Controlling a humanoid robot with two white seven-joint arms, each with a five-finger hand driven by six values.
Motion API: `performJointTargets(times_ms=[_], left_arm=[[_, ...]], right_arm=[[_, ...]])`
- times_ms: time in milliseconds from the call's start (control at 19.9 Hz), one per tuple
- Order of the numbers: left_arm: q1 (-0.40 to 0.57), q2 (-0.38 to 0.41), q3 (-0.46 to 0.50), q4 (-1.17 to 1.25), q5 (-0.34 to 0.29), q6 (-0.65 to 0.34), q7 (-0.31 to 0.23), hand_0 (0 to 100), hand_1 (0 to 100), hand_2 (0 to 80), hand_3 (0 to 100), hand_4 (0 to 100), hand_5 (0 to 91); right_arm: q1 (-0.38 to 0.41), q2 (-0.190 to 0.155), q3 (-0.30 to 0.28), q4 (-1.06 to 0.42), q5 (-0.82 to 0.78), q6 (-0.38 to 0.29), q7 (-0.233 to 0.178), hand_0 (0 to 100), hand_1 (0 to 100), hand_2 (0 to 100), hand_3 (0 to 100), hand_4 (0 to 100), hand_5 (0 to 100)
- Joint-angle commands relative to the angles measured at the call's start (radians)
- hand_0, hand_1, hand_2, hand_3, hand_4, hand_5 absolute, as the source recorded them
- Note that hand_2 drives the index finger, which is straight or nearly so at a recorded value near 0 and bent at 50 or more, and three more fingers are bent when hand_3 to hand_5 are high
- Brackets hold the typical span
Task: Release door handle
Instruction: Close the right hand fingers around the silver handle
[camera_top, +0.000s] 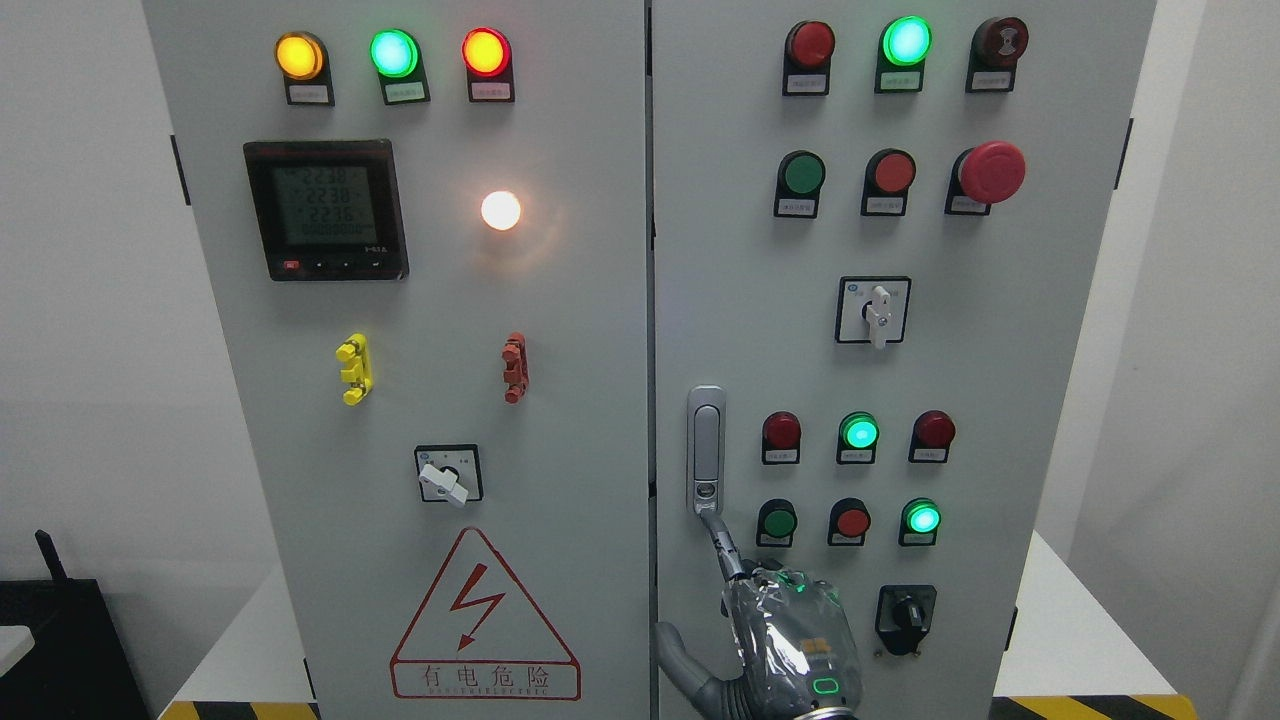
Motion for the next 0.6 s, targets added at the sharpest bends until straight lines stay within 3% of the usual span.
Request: performJointTargets(times_ms=[0, 351, 551], left_arm=[[-0.025, 0.000, 0.017, 0.000, 0.000, 0.001, 0.001, 12, 39, 0.0, 0, 0, 0.0], [-0.026, 0.000, 0.017, 0.000, 0.000, 0.001, 0.001, 12, 39, 0.0, 0, 0, 0.0], [-0.026, 0.000, 0.017, 0.000, 0.000, 0.001, 0.001, 12, 39, 0.0, 0, 0, 0.0]], right_arm=[[0.001, 0.000, 0.001, 0.002, 0.001, 0.002, 0.001, 33, 24, 0, 66, 64, 72], [0.004, 0.000, 0.001, 0.005, 0.001, 0.004, 0.004, 33, 24, 0, 66, 64, 72], [0.004, 0.000, 0.001, 0.005, -0.001, 0.012, 0.027, 33, 24, 0, 66, 64, 72]])
